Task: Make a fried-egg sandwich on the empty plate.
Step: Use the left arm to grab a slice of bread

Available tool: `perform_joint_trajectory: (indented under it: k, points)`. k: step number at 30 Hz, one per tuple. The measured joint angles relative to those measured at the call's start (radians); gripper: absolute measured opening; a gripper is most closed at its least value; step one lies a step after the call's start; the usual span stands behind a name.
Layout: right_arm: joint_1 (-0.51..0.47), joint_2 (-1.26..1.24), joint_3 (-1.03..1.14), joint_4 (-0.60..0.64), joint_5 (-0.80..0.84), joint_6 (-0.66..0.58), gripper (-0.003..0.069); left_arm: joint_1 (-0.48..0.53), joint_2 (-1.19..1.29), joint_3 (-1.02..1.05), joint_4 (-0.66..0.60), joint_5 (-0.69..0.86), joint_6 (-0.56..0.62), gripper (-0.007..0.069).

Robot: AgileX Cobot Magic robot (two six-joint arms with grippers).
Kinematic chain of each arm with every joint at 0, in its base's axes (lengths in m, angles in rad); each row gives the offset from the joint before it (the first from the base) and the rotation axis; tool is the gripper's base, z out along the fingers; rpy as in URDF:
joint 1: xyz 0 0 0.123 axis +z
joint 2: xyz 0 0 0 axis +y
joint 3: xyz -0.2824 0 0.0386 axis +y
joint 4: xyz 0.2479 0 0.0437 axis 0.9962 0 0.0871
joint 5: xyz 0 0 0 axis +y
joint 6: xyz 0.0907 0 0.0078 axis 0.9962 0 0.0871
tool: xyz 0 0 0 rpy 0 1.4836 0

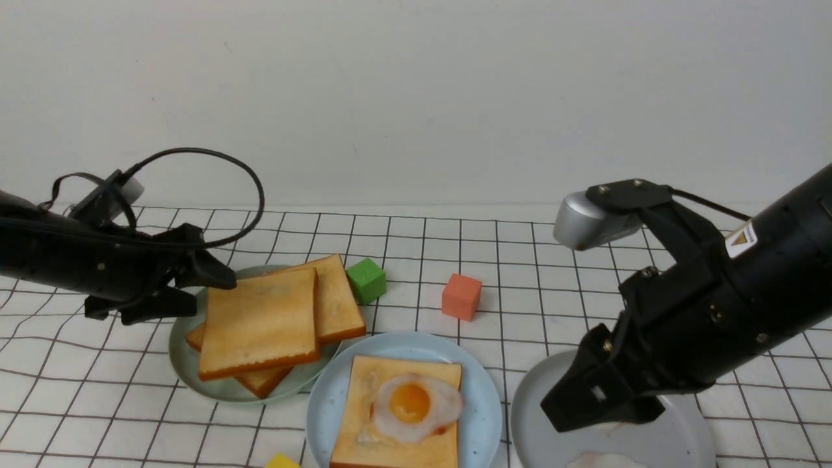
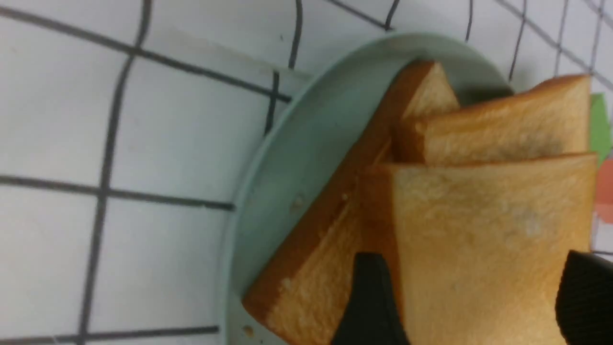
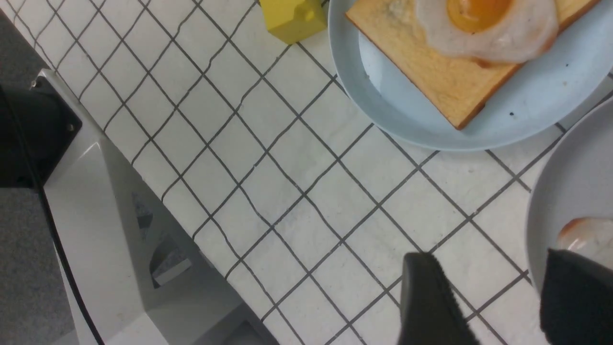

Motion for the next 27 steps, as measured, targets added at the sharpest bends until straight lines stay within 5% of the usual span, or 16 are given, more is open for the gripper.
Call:
perform_joint_trajectory:
  k: [10, 27]
  points:
    - [0.000, 0.000, -0.001, 0.046, 0.000, 0.000, 0.0350, 0.094, 0.116, 0.000, -0.253, 0.145, 0.252, 0.0472]
    - [0.000, 0.000, -0.001, 0.064, 0.000, 0.000, 0.0350, 0.094, 0.214, -0.001, -0.360, 0.215, 0.378, 0.0445]
